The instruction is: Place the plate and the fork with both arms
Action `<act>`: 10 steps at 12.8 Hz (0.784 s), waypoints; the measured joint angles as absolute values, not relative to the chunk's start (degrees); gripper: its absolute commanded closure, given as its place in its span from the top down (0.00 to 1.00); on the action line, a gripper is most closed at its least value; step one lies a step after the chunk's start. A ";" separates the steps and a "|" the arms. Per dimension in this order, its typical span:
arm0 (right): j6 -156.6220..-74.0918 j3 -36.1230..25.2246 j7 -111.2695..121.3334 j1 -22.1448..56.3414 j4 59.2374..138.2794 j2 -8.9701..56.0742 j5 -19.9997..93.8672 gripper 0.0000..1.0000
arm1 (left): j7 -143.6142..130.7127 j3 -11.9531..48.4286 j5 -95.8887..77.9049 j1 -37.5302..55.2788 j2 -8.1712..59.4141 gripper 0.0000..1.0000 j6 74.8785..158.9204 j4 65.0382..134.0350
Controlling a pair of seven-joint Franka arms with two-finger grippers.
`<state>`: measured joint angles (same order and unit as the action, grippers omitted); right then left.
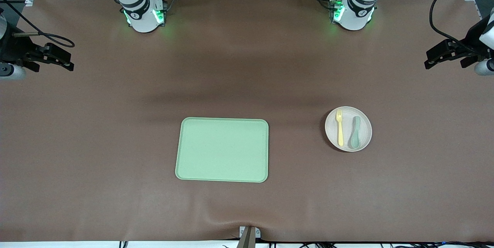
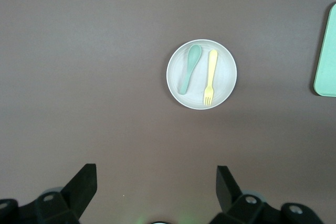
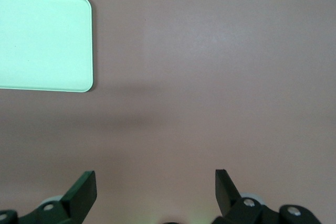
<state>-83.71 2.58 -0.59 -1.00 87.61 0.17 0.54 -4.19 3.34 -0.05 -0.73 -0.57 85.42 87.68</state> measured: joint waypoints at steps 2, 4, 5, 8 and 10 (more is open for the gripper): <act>-83.71 2.58 -0.56 -1.00 87.61 0.17 0.54 1.00 | -4.19 3.34 -0.05 -0.72 -0.57 1.00 85.42 87.68; -83.72 2.58 -0.56 -1.00 87.61 0.17 0.54 1.00 | -4.18 3.34 -0.05 -0.73 -0.53 1.00 85.42 87.68; -83.72 2.58 -0.56 -1.00 87.61 0.17 0.54 1.00 | -4.18 3.34 -0.05 -0.73 -0.30 1.00 85.38 87.69; -83.71 2.57 -0.56 -1.00 87.61 0.18 0.54 1.00 | -4.14 3.33 -0.05 -0.73 3.33 1.00 85.70 87.82; -83.70 2.56 -0.55 -1.00 87.61 0.18 0.54 1.00 | -4.14 3.33 -0.04 -0.73 7.58 1.00 89.31 88.23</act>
